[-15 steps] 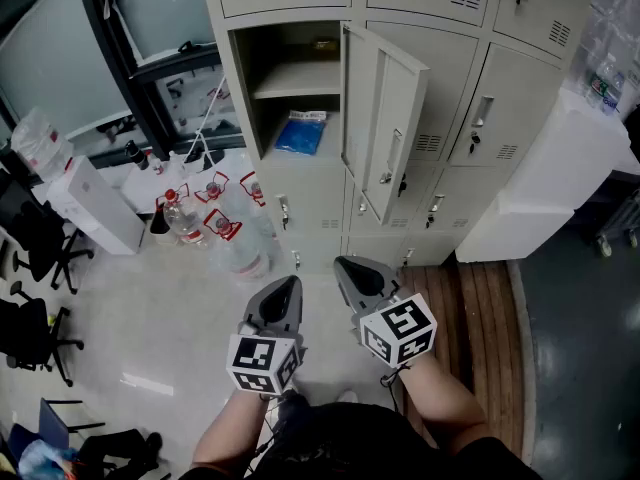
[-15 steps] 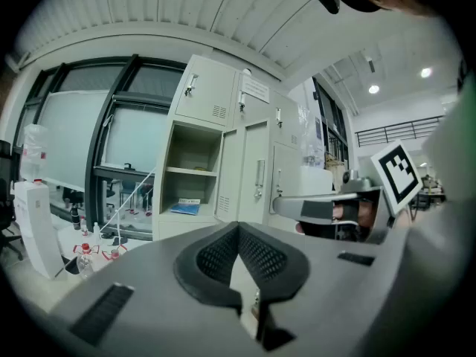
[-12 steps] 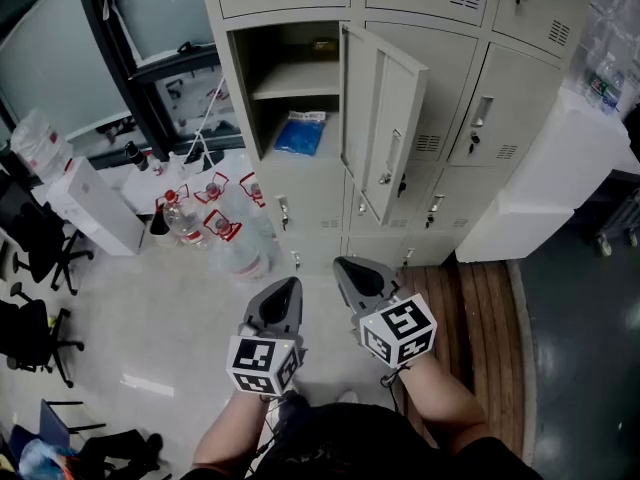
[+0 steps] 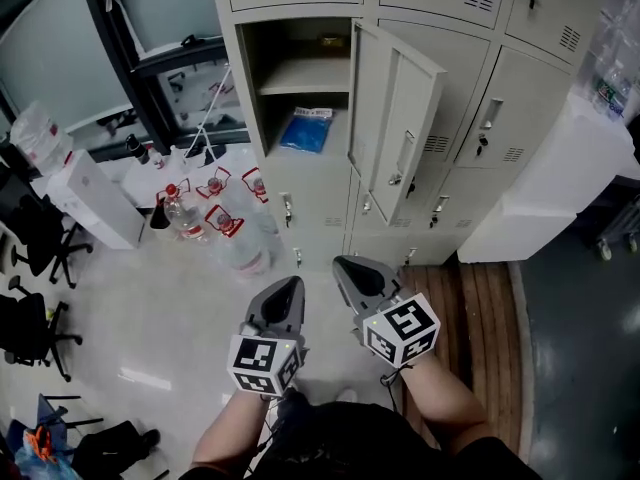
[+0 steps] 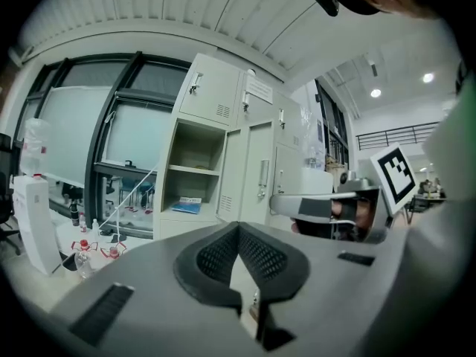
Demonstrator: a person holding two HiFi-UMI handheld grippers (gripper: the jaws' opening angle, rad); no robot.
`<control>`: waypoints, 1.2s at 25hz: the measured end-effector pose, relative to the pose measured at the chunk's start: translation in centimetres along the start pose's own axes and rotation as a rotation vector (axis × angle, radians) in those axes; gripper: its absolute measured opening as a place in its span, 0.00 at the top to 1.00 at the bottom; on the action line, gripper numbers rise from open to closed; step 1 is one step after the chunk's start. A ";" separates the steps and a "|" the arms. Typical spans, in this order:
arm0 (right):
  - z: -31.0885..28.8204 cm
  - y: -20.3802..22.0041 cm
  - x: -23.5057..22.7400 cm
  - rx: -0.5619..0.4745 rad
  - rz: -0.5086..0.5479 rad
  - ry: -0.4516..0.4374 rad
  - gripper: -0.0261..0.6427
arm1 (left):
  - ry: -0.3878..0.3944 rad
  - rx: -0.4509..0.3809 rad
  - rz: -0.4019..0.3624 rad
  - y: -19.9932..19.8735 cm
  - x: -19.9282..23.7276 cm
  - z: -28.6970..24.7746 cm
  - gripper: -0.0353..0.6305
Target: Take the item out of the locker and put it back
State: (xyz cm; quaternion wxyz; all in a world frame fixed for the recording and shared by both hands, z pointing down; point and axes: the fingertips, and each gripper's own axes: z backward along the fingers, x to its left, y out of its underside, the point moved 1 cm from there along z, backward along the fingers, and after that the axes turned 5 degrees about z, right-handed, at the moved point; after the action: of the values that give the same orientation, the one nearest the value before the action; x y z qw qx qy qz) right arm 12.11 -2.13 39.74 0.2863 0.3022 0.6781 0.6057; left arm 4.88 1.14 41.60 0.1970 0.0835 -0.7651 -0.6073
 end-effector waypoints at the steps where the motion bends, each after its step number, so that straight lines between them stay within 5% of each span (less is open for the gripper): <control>1: -0.3 0.0 0.0 0.001 0.000 0.001 0.96 | 0.000 0.000 -0.001 -0.1 0.3 0.0 0.94; 30: -13.9 -1.7 0.7 0.064 0.040 0.112 0.96 | 0.141 0.018 -0.028 -3.8 11.9 -1.9 0.94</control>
State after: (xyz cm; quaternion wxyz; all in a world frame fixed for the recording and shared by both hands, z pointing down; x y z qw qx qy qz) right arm 1.06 -10.78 39.48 0.2260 0.2902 0.7058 0.6054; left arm -5.59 -5.86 40.65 0.2412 0.1384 -0.7535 -0.5957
